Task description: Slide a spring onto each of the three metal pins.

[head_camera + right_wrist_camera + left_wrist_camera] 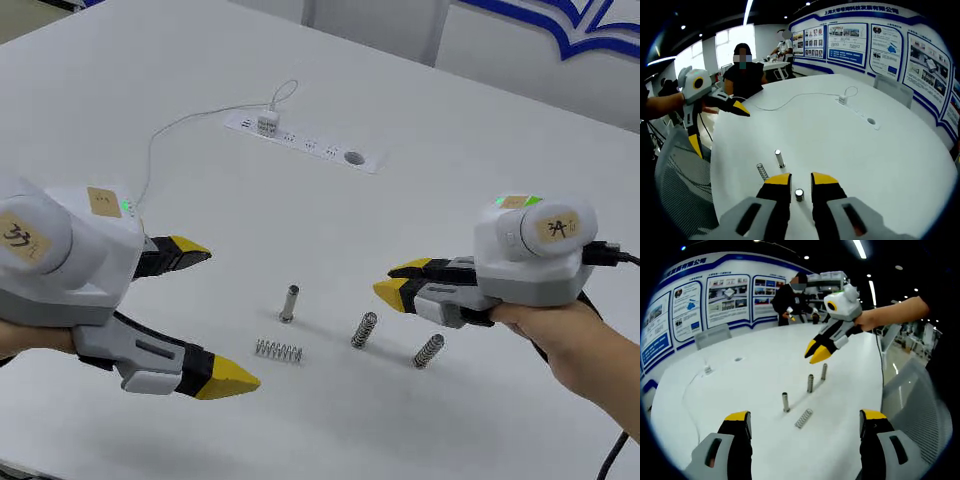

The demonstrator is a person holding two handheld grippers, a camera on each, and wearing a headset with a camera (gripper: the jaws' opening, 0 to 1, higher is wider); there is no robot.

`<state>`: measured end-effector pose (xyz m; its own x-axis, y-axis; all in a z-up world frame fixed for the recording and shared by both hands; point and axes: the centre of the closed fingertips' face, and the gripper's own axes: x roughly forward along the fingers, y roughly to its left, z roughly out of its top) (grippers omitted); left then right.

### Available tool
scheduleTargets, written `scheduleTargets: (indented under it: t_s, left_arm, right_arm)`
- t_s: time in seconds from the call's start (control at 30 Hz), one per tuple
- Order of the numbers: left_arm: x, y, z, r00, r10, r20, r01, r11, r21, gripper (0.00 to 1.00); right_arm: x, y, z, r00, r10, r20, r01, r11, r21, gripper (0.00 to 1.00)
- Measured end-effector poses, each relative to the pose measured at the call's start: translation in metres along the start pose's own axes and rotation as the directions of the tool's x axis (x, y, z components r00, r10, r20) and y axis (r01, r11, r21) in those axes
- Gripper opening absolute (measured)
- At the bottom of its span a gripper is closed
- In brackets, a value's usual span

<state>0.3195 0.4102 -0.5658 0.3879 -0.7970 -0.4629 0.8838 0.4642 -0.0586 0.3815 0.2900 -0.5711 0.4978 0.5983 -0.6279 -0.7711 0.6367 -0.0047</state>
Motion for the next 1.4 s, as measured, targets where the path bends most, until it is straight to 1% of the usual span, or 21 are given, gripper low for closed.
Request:
scheduleTargets:
  t_s: [0.1, 0.13, 0.17, 0.23, 0.33, 0.4, 0.47, 0.7, 0.77, 0.87, 0.9, 1.07, 1.13, 1.27, 1.3, 1.37, 1.4]
  left_arm:
    - [-0.002, 0.000, -0.001, 1.0000, 0.002, 0.001, -0.002, 1.000, -0.001, 0.91]
    - [-0.002, 0.000, -0.003, 1.0000, 0.005, -0.004, -0.005, 1.000, -0.002, 0.91]
    - [-0.003, 0.000, -0.003, 1.0000, 0.007, -0.005, -0.007, 1.000, -0.002, 0.92]
    - [-0.005, 0.002, -0.006, 0.9999, 0.015, -0.005, -0.015, 1.000, -0.009, 0.92]
    - [-0.007, 0.005, -0.009, 0.9997, 0.025, -0.007, -0.025, 0.999, -0.020, 0.92]
    - [-0.008, 0.008, -0.013, 0.9994, 0.030, -0.015, -0.030, 0.999, -0.027, 0.91]
    - [-0.009, 0.009, -0.016, 0.9993, 0.032, -0.020, -0.032, 0.999, -0.032, 0.91]
    - [-0.011, 0.015, -0.027, 0.9983, 0.043, -0.038, -0.045, 0.997, -0.055, 0.90]
    - [-0.012, 0.016, -0.029, 0.9984, 0.040, -0.041, -0.042, 0.997, -0.063, 0.90]
    - [-0.011, 0.017, -0.031, 0.9985, 0.034, -0.043, -0.037, 0.997, -0.071, 0.89]
    - [-0.011, 0.017, -0.032, 0.9982, 0.033, -0.049, -0.036, 0.997, -0.072, 0.89]
    - [-0.010, 0.018, -0.034, 0.9976, 0.027, -0.064, -0.032, 0.997, -0.070, 0.89]
    - [-0.010, 0.018, -0.035, 0.9977, 0.022, -0.065, -0.027, 0.997, -0.074, 0.88]
    - [-0.009, 0.016, -0.035, 0.9973, 0.016, -0.071, -0.021, 0.997, -0.072, 0.87]
    - [-0.009, 0.015, -0.035, 0.9974, 0.014, -0.071, -0.019, 0.997, -0.073, 0.87]
    - [-0.009, 0.014, -0.035, 0.9973, 0.012, -0.073, -0.017, 0.997, -0.074, 0.87]
    - [-0.009, 0.013, -0.035, 0.9971, 0.011, -0.075, -0.017, 0.997, -0.073, 0.87]
  right_arm:
    - [0.006, 0.017, -0.002, 0.9987, 0.046, -0.023, -0.047, 0.998, -0.051, 0.16]
    - [0.010, 0.024, -0.004, 0.9971, 0.067, -0.038, -0.070, 0.994, -0.081, 0.16]
    - [0.011, 0.026, -0.004, 0.9968, 0.069, -0.041, -0.072, 0.994, -0.084, 0.16]
    - [0.018, 0.037, -0.006, 0.9942, 0.094, -0.052, -0.099, 0.990, -0.100, 0.17]
    - [0.025, 0.045, -0.008, 0.9914, 0.115, -0.062, -0.121, 0.987, -0.102, 0.17]
    - [0.033, 0.053, -0.013, 0.9870, 0.136, -0.086, -0.146, 0.982, -0.124, 0.17]
    - [0.039, 0.057, -0.018, 0.9835, 0.145, -0.109, -0.159, 0.977, -0.141, 0.17]
    - [0.057, 0.068, -0.031, 0.9719, 0.174, -0.159, -0.201, 0.964, -0.172, 0.17]
    - [0.062, 0.071, -0.035, 0.9670, 0.187, -0.173, -0.217, 0.961, -0.174, 0.17]
    - [0.071, 0.072, -0.043, 0.9608, 0.193, -0.199, -0.228, 0.958, -0.172, 0.17]
    - [0.075, 0.073, -0.047, 0.9576, 0.195, -0.212, -0.233, 0.957, -0.172, 0.17]
    - [0.084, 0.072, -0.057, 0.9483, 0.198, -0.248, -0.247, 0.951, -0.184, 0.17]
    - [0.086, 0.072, -0.060, 0.9447, 0.202, -0.258, -0.255, 0.949, -0.188, 0.17]
    - [0.088, 0.075, -0.062, 0.9405, 0.214, -0.264, -0.270, 0.942, -0.198, 0.17]
    - [0.088, 0.077, -0.063, 0.9382, 0.220, -0.267, -0.280, 0.937, -0.210, 0.17]
    - [0.090, 0.076, -0.065, 0.9372, 0.219, -0.271, -0.283, 0.933, -0.224, 0.17]
    - [0.090, 0.078, -0.062, 0.9391, 0.229, -0.256, -0.289, 0.930, -0.228, 0.17]
